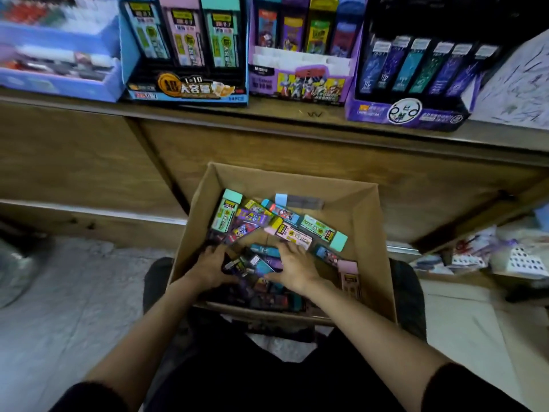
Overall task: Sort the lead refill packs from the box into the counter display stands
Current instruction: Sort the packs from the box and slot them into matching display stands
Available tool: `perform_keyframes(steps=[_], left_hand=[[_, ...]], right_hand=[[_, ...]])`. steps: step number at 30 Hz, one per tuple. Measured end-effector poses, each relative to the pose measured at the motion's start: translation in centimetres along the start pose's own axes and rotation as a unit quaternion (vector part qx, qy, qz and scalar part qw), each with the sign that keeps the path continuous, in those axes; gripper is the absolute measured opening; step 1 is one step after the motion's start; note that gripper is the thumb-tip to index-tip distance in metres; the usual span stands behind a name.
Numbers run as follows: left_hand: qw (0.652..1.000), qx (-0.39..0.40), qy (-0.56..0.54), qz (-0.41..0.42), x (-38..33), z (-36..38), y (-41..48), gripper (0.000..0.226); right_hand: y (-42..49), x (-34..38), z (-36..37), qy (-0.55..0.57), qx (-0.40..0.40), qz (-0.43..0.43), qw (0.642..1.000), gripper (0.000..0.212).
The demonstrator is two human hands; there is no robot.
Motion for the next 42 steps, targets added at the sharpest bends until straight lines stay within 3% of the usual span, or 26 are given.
perform_keyframes(steps=[7,12,15,19,24,26,30,38,42], left_hand=[[0.997,0.022,0.047,0.052,-0.7,0.6,0.2,0.08],[0.996,0.015,0.035,0.081,-1.4,0.5,0.2,0.076],[0.995,-0.027,-0.003,0.093,-2.1,-0.2,0.1,0.074],[0.979,-0.09,-0.042,0.178,-4.8,-1.4,0.2,0.066],[0.96,0.02,0.071,0.268,-9.3,1.4,0.5,0.072],[0.957,0.066,0.099,0.263,-10.2,2.9,0.9,0.072],[0.949,0.074,0.162,0.259,-10.9,3.9,1.8,0.058],[0.96,0.102,0.114,0.234,-10.1,4.9,2.1,0.052],[0.969,0.089,0.08,0.214,-9.5,4.7,2.5,0.046]], right_hand=[[0.6,-0.8,1.0,0.032,0.029,0.049,0.998,0.082],[0.7,-2.5,0.0,0.105,0.03,0.068,0.992,0.063],[0.4,-3.4,0.0,0.122,0.063,0.056,0.989,0.055],[-0.4,-4.6,-0.5,0.112,0.034,0.039,0.992,0.048],[-1.1,-5.0,-0.7,0.136,0.029,-0.002,0.99,0.051],[-1.3,-5.1,-0.5,0.144,0.039,-0.009,0.989,0.052],[-1.2,-6.2,-0.4,0.146,0.046,0.024,0.988,0.055],[-2.0,-7.6,-0.1,0.139,0.055,0.017,0.989,0.045],[-2.0,-7.4,-0.3,0.208,0.028,0.032,0.977,0.036]])
Point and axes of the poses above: each hand's wrist, its own y-axis towards the middle knuckle, its own z-axis out of the palm, x = y × z, the point moved 5 cm from there along y, towards the middle knuckle, and after that the axes turned 5 degrees about -x, right-handed, at the moved point
